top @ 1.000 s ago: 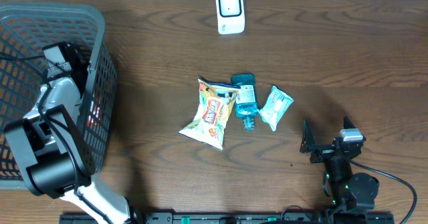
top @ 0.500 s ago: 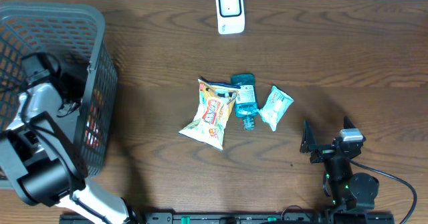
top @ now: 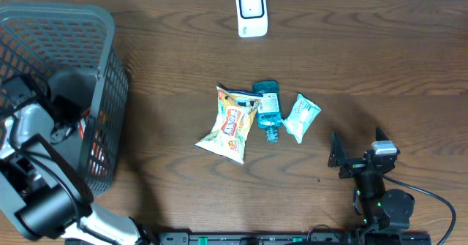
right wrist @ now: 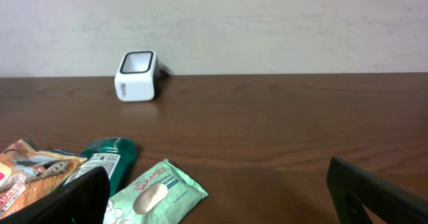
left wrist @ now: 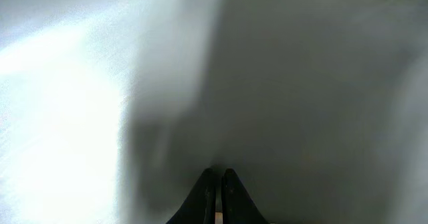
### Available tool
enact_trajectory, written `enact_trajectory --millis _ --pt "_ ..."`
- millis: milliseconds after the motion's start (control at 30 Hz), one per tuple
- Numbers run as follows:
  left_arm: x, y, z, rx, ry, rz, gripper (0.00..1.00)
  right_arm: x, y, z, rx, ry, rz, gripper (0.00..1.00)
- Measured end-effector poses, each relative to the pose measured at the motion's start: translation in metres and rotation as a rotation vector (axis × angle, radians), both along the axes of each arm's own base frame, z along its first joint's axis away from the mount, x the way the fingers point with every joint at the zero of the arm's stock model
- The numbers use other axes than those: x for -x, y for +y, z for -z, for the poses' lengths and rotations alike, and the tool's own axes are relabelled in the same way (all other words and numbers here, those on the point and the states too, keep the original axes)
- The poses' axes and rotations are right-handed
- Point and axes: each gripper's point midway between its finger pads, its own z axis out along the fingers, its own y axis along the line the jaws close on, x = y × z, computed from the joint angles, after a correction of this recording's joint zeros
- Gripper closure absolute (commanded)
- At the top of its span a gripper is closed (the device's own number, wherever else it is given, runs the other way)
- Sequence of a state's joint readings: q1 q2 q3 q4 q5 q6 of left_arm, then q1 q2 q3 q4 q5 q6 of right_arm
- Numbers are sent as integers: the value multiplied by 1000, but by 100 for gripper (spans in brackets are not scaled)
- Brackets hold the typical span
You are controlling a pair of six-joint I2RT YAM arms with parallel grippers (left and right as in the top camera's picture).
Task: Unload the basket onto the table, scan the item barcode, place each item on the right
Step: 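Grasp the red packet with the left gripper and lift it out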
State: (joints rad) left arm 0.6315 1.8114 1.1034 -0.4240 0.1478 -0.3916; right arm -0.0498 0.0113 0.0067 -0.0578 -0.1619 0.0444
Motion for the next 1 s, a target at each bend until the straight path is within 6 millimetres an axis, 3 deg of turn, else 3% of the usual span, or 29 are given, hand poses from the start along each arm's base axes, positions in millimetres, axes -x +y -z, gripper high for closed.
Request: enact_trajectory --millis 167,300,333,367,400,433,467,567,800,1000 --pt "23 -3 -16 -44 19 -21 93 0 0 0 0 0 0 1" --pt "17 3 -65 -136 -94 -28 92 0 0 0 0 0 0 1" --pt "16 4 -78 -160 -126 -30 78 0 0 0 0 0 0 1" --pt "16 5 -90 -184 -151 -25 54 0 0 0 0 0 0 1" --pt "16 5 -99 -203 -172 -24 24 0 0 0 0 0 0 1" --pt "16 6 -107 -214 -190 -31 7 0 0 0 0 0 0 1" --pt "16 6 -112 -223 -199 -32 1 0 0 0 0 0 0 1" --pt "24 1 -110 -203 -172 -40 2 0 0 0 0 0 0 1" --pt "82 -42 -68 17 104 -83 2 0 0 0 0 0 0 1" --pt "112 -65 -61 105 235 -78 2 0 0 0 0 0 0 1"
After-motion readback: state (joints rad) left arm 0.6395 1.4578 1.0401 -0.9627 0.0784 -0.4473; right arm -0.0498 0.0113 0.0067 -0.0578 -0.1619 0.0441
